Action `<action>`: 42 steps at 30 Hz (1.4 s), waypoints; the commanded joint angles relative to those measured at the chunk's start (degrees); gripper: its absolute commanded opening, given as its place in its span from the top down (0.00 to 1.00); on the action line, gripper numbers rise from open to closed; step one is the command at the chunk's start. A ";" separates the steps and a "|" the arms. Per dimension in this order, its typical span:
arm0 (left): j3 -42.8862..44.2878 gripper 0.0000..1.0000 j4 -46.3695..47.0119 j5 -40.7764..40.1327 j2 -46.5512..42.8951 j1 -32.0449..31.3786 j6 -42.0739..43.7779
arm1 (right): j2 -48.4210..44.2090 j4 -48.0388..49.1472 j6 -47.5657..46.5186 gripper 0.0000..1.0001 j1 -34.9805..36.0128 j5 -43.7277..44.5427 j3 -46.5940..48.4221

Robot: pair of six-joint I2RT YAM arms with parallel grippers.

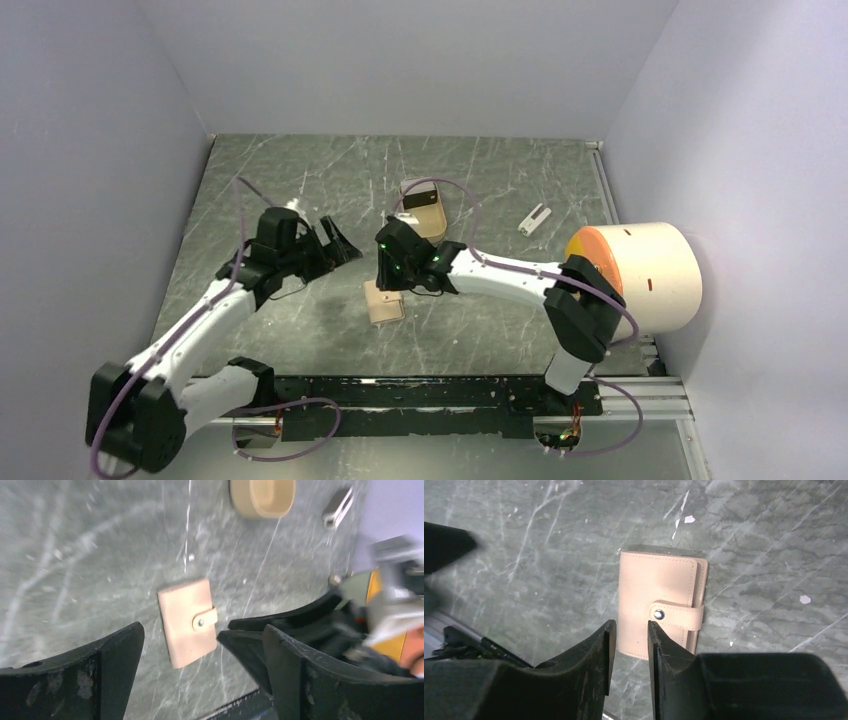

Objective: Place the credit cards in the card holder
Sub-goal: Place the card holder at the center of the board, then open the card holder at the center of the board.

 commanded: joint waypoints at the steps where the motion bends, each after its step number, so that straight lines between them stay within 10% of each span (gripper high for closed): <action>1: 6.97 0.01 -13.14 -18.27 -8.83 -0.21 3.59 | 3.75 -5.40 0.52 0.67 1.60 4.89 4.24; 20: 6.15 0.05 -20.15 -34.08 -34.06 -0.21 1.27 | 17.48 -15.03 -1.14 0.64 4.76 11.69 13.15; 31: 2.74 0.18 -16.89 -23.26 -28.32 -0.21 0.05 | 13.70 -14.91 -2.01 1.00 4.81 18.00 10.18; 42: -7.86 0.35 -4.11 -4.22 -22.29 -0.17 -3.40 | -0.12 0.54 -2.55 1.00 3.24 7.48 -0.11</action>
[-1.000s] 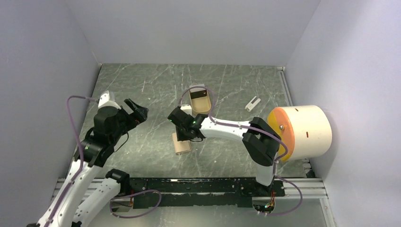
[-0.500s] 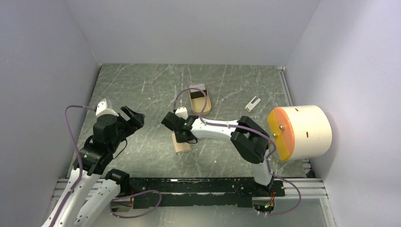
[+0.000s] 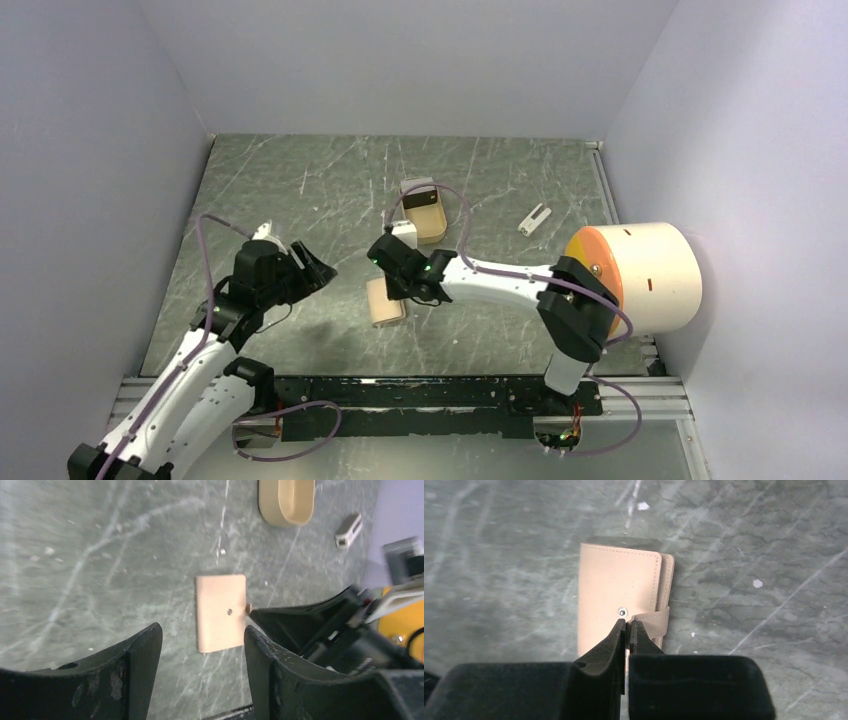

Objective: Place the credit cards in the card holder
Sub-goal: Open the card holder at the center of the board.

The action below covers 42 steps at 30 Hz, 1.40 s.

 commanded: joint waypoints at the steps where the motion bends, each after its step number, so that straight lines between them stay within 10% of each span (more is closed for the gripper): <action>1: -4.83 0.34 10.89 13.49 3.32 -0.20 -2.17 | -5.53 8.80 -0.33 1.00 -0.88 -6.00 -2.84; 8: -9.27 0.31 23.97 28.53 14.52 -0.21 -2.94 | -12.85 14.71 1.23 1.00 -4.07 -14.06 -8.81; 26: -7.98 0.14 25.59 32.70 22.92 -0.21 0.72 | -20.66 24.14 1.45 1.00 -13.81 -28.82 -19.14; 42: -5.63 0.25 27.93 35.20 32.03 -0.27 2.39 | -27.19 14.88 -6.14 1.00 -24.01 -23.59 -25.76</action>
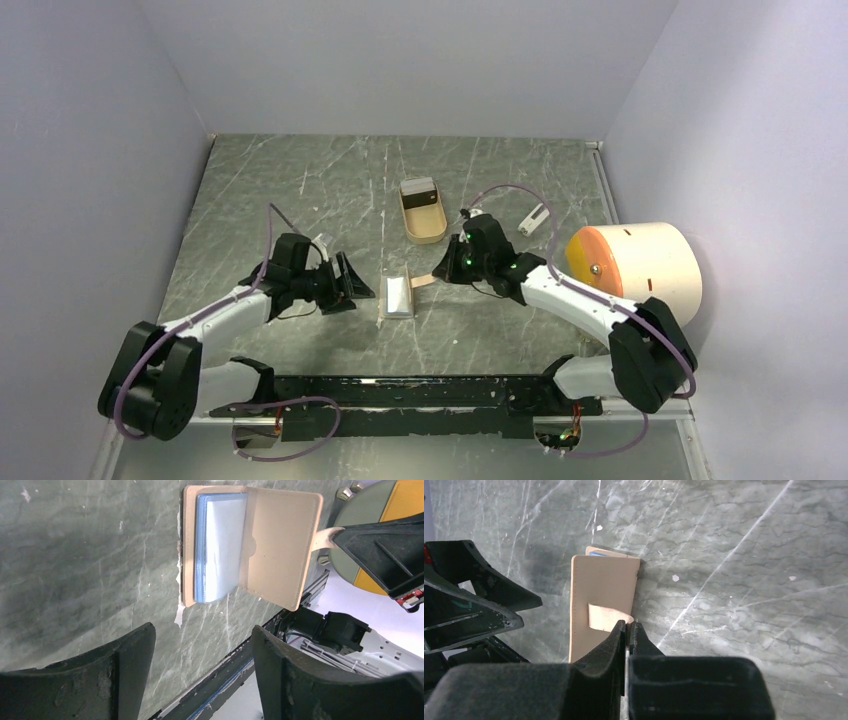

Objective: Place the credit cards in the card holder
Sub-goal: Open the card holder at the center of the board.

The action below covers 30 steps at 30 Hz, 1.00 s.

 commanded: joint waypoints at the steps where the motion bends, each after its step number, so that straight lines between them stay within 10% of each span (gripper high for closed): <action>1: 1.77 0.23 6.37 6.33 4.52 -0.25 1.62 | -2.60 -1.65 -2.81 1.00 -1.33 1.15 -1.11; 30: 5.02 0.29 15.36 7.37 21.04 -3.12 1.37 | -5.03 -6.88 -3.07 1.00 -2.49 8.88 -7.49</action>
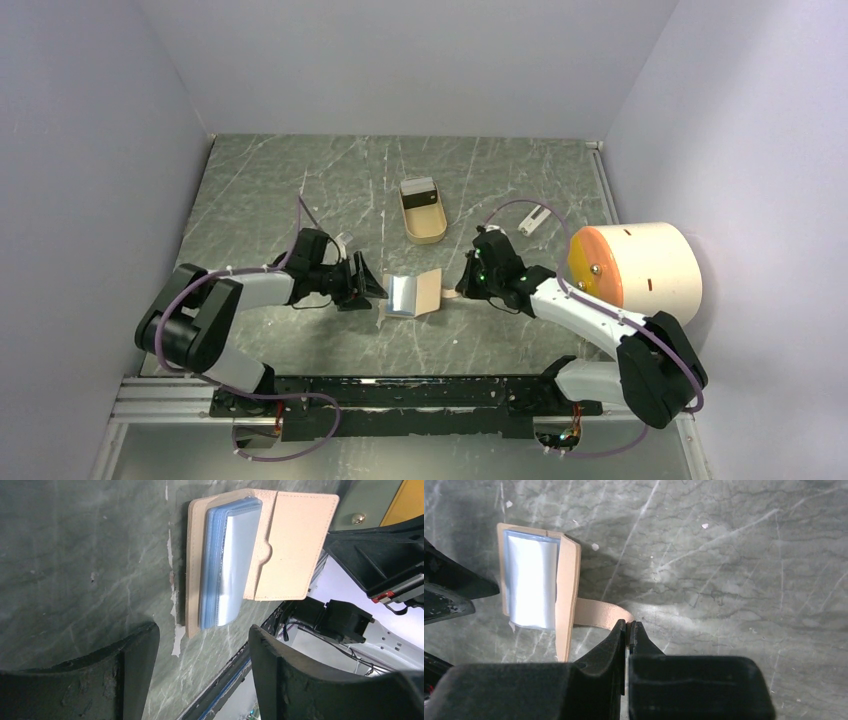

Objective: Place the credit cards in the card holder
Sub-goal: Open the card holder at the center of the board.

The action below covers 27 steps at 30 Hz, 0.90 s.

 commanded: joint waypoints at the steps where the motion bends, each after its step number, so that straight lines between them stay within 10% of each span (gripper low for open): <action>1: 1.13 0.29 4.39 0.75 1.94 -1.21 -0.12 | 0.40 -1.33 -0.49 1.00 -0.42 2.01 -0.89; 17: 1.83 0.37 14.84 3.90 6.99 -3.88 -2.17 | 0.28 -1.07 -0.31 1.00 -0.50 2.59 -2.51; 27: 1.17 0.81 19.50 6.36 6.28 -4.23 -4.11 | -0.89 -1.22 -0.15 0.95 -0.49 1.87 -1.69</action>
